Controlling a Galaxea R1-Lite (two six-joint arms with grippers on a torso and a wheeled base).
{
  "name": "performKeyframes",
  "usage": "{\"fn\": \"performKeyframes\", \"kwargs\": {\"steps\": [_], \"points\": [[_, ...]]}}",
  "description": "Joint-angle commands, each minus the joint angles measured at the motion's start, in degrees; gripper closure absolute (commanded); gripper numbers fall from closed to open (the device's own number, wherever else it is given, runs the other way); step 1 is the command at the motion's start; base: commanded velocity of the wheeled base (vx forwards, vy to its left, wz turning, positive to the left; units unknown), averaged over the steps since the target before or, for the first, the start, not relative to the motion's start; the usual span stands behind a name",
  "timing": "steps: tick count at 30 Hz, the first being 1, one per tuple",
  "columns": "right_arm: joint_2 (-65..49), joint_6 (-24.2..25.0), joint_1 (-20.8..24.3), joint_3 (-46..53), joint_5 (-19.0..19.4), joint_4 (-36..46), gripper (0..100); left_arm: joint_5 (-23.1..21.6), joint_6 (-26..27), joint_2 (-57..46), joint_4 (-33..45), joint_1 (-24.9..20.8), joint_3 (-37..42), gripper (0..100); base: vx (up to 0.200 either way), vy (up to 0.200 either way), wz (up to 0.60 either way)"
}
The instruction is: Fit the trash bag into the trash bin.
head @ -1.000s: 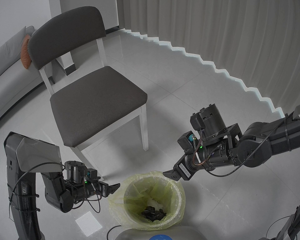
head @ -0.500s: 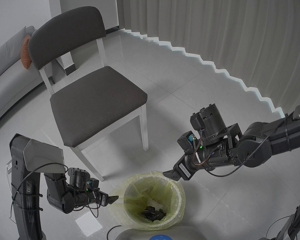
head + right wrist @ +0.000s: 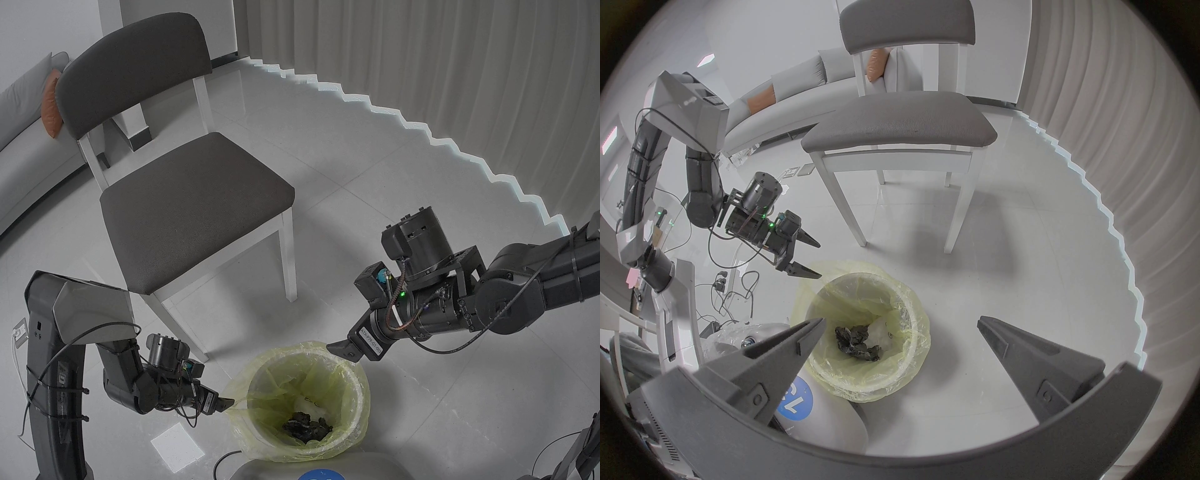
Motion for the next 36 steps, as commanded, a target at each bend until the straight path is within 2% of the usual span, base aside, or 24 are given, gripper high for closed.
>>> {"fn": "performKeyframes", "kwargs": {"steps": [1,8,12,18,26,36], "points": [[-0.1,-0.3,-0.1,-0.1,0.0,0.0,0,1.5,1.4,0.0,4.1,-0.1,-5.5,0,0.000,0.000,0.00],[-0.9,-1.2,-0.3,0.0,0.0,0.0,0,2.4,1.4,0.9,18.1,-0.5,-17.7,0,0.000,0.000,0.00],[-1.5,-1.2,-0.5,-0.1,0.0,0.1,0,2.6,1.4,1.8,19.8,-1.1,-21.6,0,0.000,0.000,0.00],[-1.6,-1.8,-0.9,-0.1,0.0,0.1,0,2.6,1.3,3.3,24.6,-4.4,-28.4,0,0.000,0.000,0.00],[-2.0,-1.9,-1.2,-0.1,0.0,0.1,0,2.7,1.2,6.3,32.4,-4.7,-39.3,0,0.000,0.000,0.00],[-2.2,-1.9,-1.4,-0.2,0.0,0.1,0,2.3,0.7,7.0,32.7,-4.3,-41.2,0,0.000,0.000,0.00]]}}
